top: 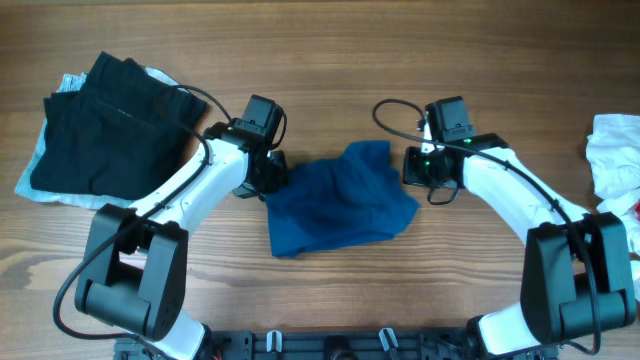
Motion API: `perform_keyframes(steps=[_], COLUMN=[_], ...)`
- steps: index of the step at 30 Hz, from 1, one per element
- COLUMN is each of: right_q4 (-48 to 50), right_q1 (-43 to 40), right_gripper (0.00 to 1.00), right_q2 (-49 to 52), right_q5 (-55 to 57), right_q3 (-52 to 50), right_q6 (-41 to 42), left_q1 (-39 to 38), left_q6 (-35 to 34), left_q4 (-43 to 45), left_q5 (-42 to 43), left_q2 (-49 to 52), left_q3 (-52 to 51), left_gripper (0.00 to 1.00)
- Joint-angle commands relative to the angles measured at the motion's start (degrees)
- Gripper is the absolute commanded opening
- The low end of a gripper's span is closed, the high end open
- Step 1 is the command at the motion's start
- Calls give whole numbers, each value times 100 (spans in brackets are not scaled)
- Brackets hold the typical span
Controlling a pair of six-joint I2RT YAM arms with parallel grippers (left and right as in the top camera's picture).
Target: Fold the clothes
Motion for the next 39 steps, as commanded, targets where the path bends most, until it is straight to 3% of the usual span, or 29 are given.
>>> perform_keyframes(steps=[1, 3, 4, 5, 6, 17, 22, 25, 29, 30, 31, 32, 36, 39], right_q4=[-13, 308, 586, 820, 949, 2159, 2175, 2288, 2288, 2291, 2304, 2304, 2258, 1773], right_q1=[-109, -107, -107, -109, -107, 0, 7, 11, 11, 11, 11, 11, 11, -31], right_gripper=[4, 6, 42, 63, 66, 64, 58, 45, 46, 43, 34, 8, 4, 4], right_q2=[-118, -118, -118, -118, -118, 564, 726, 726, 726, 728, 730, 730, 730, 730], right_q5=[160, -831, -1515, -1829, -1829, -2518, -2520, -2763, -3025, -3023, -3023, -3021, -2581, -1217], right_q3=[72, 72, 72, 72, 72, 72, 70, 70, 68, 66, 66, 66, 66, 66], right_q6=[74, -710, -1176, -1303, -1287, -1279, -1294, -1434, -1602, -1609, -1606, -1602, -1259, -374], left_q1=[2, 0, 2, 2, 2, 2, 2, 2, 2, 2, 2, 2, 2, 4], left_q6=[-144, -140, -142, -142, -144, -146, -144, -144, -144, -144, -144, -144, -144, -142], left_q4=[-133, -157, -151, -138, -136, -48, -48, -50, -52, -50, -50, -50, -55, -267], left_q5=[-522, -527, -525, -525, -522, -413, -415, -415, -415, -415, -415, -415, -415, -522], left_q2=[105, 105, 105, 105, 105, 107, 107, 107, 107, 107, 107, 107, 107, 107], left_q3=[-201, -210, -210, -210, -210, -210, -210, -210, -210, -210, -210, -210, -210, -210], left_gripper=[4, 4, 4, 4, 4, 4, 4, 4, 4, 4, 4, 4, 4, 4])
